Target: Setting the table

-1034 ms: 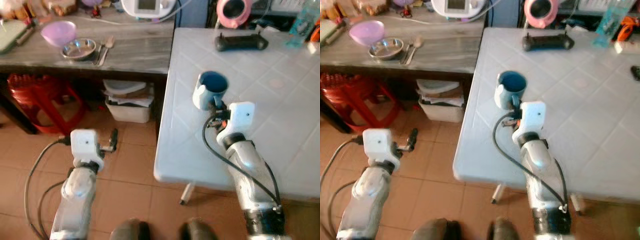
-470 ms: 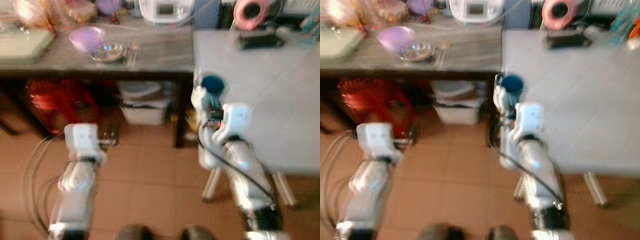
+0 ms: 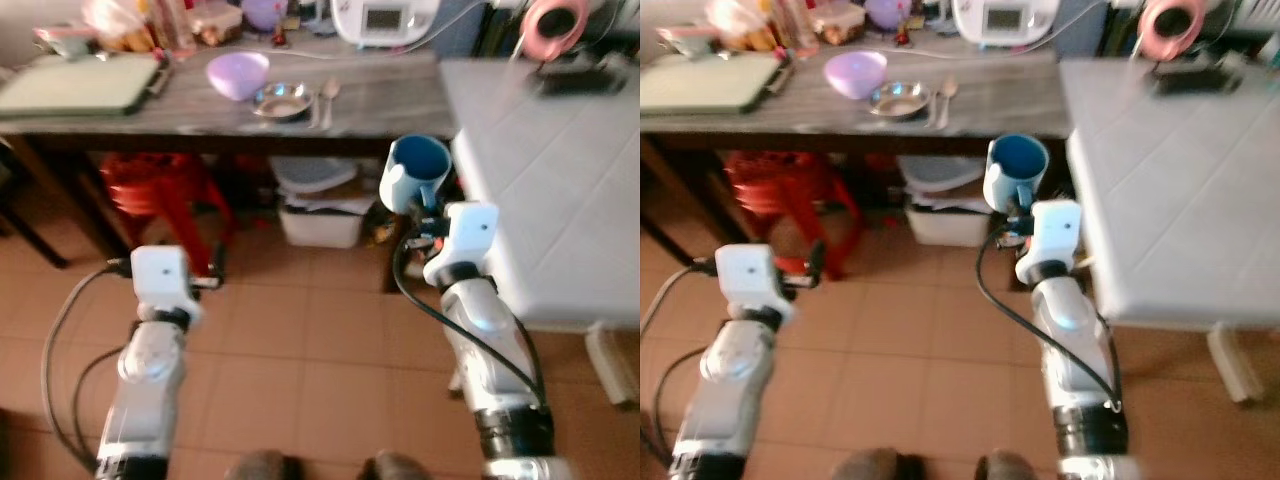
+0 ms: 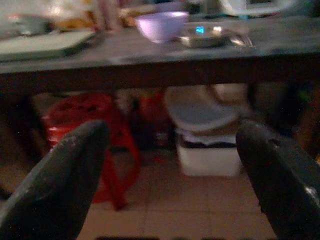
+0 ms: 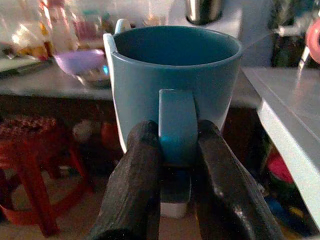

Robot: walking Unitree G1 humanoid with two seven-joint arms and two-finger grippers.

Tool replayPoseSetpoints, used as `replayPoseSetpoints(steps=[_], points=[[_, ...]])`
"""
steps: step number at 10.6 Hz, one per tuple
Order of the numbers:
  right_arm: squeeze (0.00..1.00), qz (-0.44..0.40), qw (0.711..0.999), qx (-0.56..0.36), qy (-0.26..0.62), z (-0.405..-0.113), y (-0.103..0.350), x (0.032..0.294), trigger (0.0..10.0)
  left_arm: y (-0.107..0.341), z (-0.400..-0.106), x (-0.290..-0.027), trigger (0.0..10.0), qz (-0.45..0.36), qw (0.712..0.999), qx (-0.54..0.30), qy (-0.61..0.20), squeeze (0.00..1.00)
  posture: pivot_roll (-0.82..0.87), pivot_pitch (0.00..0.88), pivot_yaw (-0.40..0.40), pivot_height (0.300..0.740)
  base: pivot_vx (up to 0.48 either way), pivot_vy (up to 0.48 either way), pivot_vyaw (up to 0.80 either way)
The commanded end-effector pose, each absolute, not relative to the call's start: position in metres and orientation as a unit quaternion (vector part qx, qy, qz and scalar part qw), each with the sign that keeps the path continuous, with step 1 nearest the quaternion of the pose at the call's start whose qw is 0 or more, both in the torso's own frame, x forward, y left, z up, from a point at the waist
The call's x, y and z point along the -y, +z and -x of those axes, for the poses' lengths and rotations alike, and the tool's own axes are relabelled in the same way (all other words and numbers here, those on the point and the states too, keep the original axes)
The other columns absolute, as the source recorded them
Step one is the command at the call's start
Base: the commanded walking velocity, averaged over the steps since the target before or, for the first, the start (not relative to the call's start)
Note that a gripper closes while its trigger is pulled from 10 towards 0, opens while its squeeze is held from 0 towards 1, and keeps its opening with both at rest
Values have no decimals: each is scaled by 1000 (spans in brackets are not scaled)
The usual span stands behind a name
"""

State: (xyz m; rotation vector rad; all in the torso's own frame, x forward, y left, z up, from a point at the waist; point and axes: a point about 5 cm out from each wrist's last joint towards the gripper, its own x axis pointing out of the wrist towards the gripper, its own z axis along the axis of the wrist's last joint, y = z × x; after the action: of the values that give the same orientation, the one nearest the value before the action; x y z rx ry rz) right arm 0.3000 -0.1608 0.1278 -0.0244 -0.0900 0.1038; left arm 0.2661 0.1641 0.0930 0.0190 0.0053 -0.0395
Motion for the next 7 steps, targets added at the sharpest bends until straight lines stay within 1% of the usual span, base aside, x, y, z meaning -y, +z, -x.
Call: replayPoseSetpoints(steps=[1,7], points=[[0,6,997,63,54,-302,135,158,10000,95,-267,-171,10000,-25,1000,3,-13,0,-26,20,59,740,472,0,0],[0,10,996,69,62,-305,138,156,10000,93,-264,-161,10000,-17,999,2,-27,0,-29,25,54,740,480,0,0]])
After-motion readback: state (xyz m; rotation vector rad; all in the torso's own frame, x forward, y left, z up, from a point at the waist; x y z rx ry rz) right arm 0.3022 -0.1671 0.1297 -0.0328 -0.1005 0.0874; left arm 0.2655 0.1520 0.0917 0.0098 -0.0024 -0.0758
